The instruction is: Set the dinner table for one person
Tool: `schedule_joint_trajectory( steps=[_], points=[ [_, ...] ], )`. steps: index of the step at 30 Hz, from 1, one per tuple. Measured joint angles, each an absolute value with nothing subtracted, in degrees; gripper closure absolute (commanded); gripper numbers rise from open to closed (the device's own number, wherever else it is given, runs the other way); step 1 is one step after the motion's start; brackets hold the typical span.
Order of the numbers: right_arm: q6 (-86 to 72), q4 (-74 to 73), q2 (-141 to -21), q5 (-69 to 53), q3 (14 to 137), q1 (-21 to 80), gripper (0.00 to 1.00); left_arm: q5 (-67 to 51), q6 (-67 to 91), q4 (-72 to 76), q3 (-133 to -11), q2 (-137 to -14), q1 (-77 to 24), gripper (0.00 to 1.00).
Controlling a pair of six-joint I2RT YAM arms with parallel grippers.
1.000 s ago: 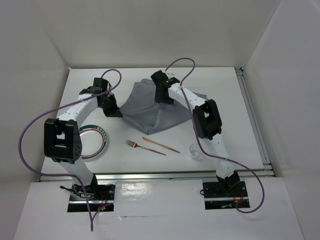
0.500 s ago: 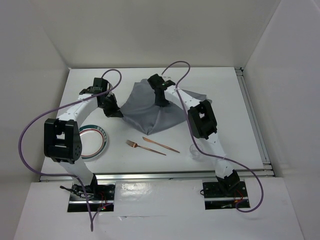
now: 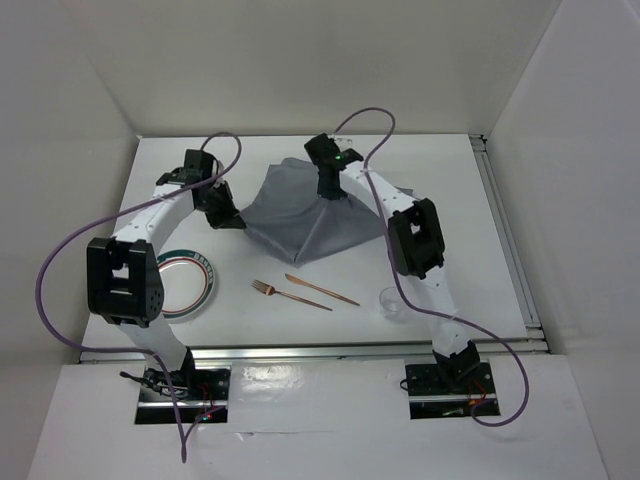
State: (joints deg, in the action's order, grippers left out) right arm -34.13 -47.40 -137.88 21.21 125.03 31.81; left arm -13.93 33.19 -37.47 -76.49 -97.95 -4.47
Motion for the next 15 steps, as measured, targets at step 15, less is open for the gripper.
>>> schedule_joint_trajectory(
  steps=[15],
  points=[
    [-28.0,-31.9,-125.5,3.3,138.7,11.1,1.0,-20.7,34.9,-42.8,-128.2,-119.8,-1.3,1.0]
  ],
)
